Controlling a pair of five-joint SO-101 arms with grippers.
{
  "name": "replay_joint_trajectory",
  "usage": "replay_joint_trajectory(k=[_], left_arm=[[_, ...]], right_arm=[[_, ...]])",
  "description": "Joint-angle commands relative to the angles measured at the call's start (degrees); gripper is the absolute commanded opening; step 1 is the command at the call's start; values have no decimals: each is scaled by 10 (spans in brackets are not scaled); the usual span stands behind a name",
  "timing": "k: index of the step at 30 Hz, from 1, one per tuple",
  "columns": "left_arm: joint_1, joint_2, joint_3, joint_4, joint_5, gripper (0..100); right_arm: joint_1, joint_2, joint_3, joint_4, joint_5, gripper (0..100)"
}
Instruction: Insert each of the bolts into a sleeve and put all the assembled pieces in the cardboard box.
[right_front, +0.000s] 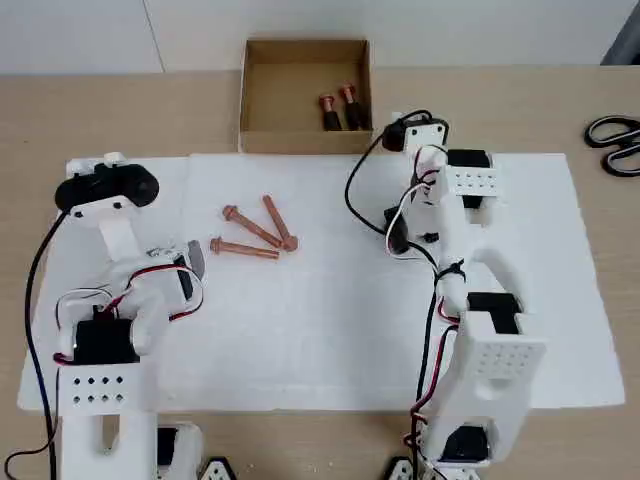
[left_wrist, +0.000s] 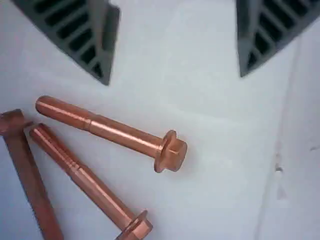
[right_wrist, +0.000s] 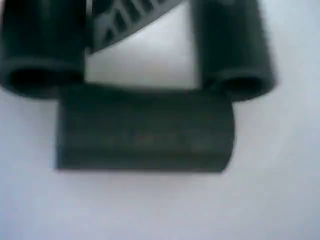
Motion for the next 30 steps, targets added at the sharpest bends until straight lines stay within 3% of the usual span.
replay_joint_trajectory(k=[1, 8, 16, 20, 30], left_arm=[[2, -6, -7, 1, -4, 157], [2, -6, -7, 1, -4, 157], [2, -6, -7, 1, -4, 157], [2, -6, -7, 1, -4, 157], [4, -2, -8, 2, -4, 159]], right_arm=[[4, 1, -3, -8, 2, 129], [4, 20, -3, -8, 4, 124], [4, 21, -3, -15, 3, 1], [5, 20, -9, -9, 3, 3], [1, -47, -164, 187, 1, 3]])
